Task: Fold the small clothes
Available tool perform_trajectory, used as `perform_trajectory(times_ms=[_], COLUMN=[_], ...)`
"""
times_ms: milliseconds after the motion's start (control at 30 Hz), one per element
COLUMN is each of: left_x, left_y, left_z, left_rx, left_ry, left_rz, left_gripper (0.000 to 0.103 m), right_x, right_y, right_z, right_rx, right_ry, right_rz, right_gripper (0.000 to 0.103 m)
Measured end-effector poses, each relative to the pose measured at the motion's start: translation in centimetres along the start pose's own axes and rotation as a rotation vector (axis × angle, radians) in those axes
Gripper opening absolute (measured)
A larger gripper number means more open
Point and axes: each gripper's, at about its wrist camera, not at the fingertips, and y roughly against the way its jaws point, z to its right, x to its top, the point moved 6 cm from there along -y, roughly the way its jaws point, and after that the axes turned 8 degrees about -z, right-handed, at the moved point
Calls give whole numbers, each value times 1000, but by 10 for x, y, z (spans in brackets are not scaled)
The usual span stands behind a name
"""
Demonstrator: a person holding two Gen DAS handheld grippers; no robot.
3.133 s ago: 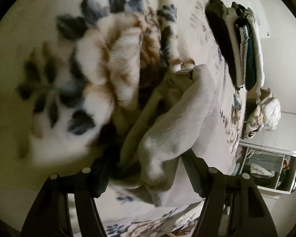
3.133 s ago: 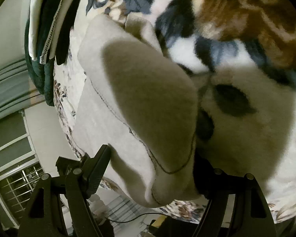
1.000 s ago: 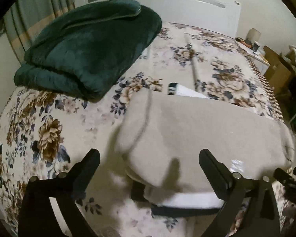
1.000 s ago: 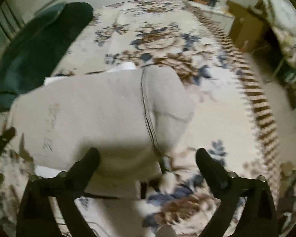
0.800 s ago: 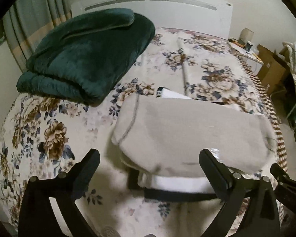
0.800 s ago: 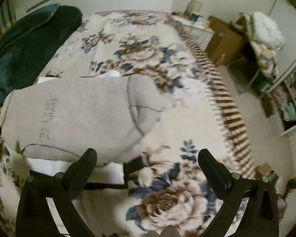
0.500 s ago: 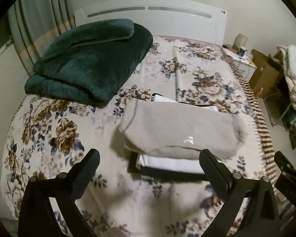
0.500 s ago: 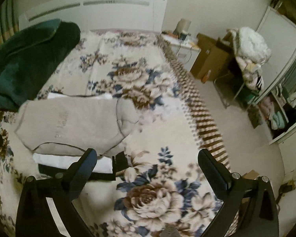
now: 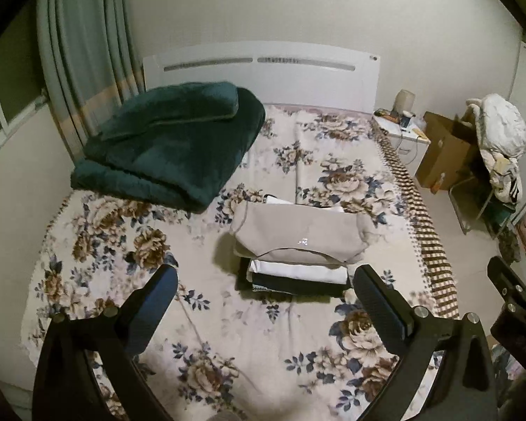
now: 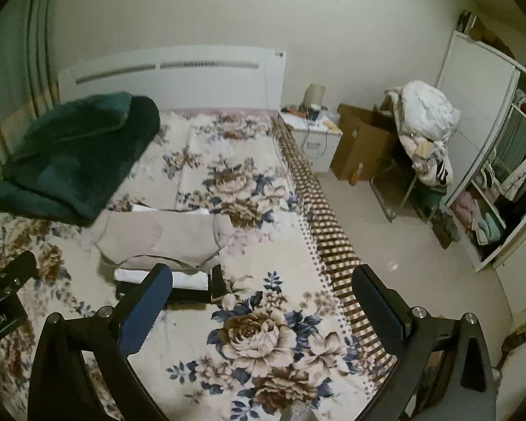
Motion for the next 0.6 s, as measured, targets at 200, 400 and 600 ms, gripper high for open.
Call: perform_trajectory(times_ms=[200,400,600], left_x=[-11,-26,-35], left_y=[57,99,123], left_z=[1,0,-4], left_rx=[-6,-9,-15], left_ry=[-11,-20,-7], left_rz=[39,64,78], left_gripper=[103,103,103], right_x=[-11,-21,-30], right_y=[86,143,178], right_z=[18,33,40], right_rx=[24,55,80], right_ry=[1,-19,-22], right_rz=[68,103,123], right_gripper=[103,103,103])
